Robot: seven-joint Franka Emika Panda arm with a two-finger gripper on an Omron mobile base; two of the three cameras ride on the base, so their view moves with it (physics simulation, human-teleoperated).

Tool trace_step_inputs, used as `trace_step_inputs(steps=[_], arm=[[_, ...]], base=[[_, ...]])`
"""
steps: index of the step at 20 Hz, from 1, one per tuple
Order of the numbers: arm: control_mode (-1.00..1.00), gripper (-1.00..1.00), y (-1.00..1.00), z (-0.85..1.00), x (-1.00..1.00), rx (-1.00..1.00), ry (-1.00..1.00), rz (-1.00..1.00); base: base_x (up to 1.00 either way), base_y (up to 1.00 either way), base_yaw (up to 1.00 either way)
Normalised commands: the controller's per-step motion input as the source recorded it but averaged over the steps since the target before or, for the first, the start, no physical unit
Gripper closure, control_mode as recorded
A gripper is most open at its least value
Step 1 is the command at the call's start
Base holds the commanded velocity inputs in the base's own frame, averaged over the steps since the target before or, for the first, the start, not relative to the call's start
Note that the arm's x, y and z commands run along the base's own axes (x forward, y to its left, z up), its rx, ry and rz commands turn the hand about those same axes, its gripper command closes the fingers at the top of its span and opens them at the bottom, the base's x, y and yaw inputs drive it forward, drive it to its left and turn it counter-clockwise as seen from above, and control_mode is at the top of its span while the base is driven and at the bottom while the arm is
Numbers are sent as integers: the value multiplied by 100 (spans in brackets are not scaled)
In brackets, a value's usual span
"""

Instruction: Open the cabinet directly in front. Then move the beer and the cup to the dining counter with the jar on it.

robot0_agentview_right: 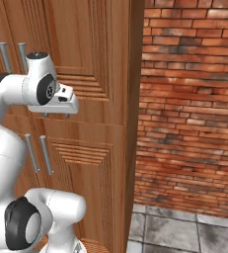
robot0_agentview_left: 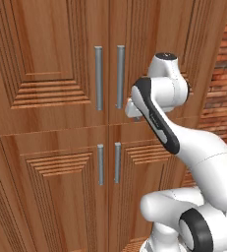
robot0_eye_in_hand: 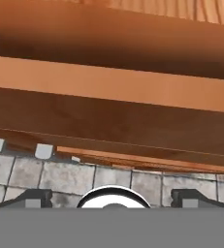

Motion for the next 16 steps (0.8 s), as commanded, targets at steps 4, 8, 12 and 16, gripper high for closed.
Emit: trace_step_inputs(steps=[4, 8, 12, 16], arm=[[-100, -100, 39, -12, -33, 0, -13, 2], [-100, -100, 18, -2, -51, 0, -32, 0], [-100, -100, 17, 0, -48, 0, -41, 0], [-100, -100, 2, 0, -52, 0, -51, 0]], base=[[0, 0, 0], [0, 0, 0], [0, 0, 0], [0, 0, 0]])
